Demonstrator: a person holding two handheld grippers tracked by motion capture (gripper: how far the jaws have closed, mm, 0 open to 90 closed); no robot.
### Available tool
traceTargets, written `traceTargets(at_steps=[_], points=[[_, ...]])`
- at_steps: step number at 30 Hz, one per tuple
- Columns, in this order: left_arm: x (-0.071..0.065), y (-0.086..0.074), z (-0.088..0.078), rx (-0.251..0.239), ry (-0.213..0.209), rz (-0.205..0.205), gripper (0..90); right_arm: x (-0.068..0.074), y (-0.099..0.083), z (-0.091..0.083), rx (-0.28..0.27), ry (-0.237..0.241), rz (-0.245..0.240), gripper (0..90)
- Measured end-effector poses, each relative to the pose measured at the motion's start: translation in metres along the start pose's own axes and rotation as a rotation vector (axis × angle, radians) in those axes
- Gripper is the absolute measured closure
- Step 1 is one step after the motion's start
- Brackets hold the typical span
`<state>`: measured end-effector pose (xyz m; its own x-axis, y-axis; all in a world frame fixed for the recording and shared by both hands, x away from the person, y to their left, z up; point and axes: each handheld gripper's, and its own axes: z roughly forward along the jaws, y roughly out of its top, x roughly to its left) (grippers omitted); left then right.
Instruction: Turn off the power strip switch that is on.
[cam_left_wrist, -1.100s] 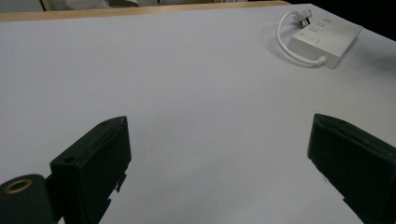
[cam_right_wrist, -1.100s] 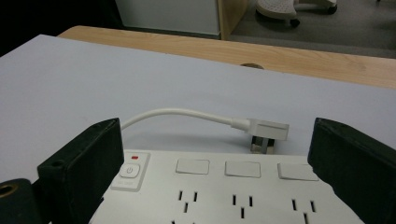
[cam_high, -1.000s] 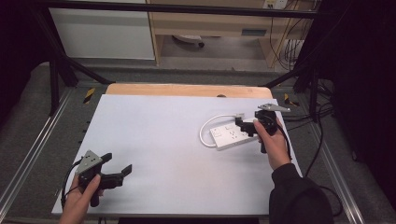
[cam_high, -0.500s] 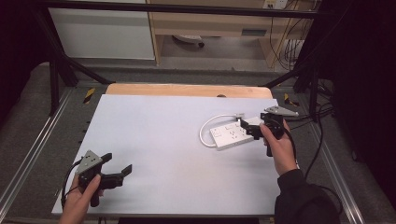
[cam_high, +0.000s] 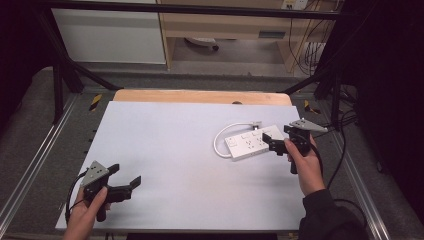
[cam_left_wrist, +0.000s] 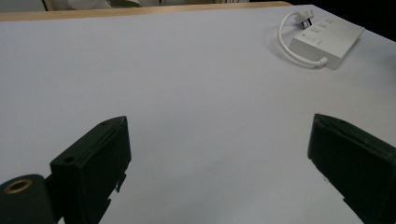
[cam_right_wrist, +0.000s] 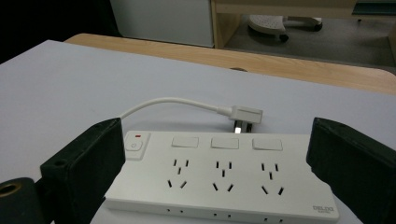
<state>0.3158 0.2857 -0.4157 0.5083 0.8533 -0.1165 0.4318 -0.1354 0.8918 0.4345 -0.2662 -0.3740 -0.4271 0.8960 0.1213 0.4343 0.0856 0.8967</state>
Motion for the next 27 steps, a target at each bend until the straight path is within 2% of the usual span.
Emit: traceTargets(at_steps=[11, 27], points=[[0.000, 0.000, 0.000, 0.004, -0.002, 0.002, 5.8, -0.001, -0.012, -0.017, -0.033, -0.002, -0.008, 4.8], [0.000, -0.001, -0.001, 0.001, -0.002, -0.004, 5.7, 0.004, -0.035, -0.045, -0.072, -0.005, -0.049, 4.7]])
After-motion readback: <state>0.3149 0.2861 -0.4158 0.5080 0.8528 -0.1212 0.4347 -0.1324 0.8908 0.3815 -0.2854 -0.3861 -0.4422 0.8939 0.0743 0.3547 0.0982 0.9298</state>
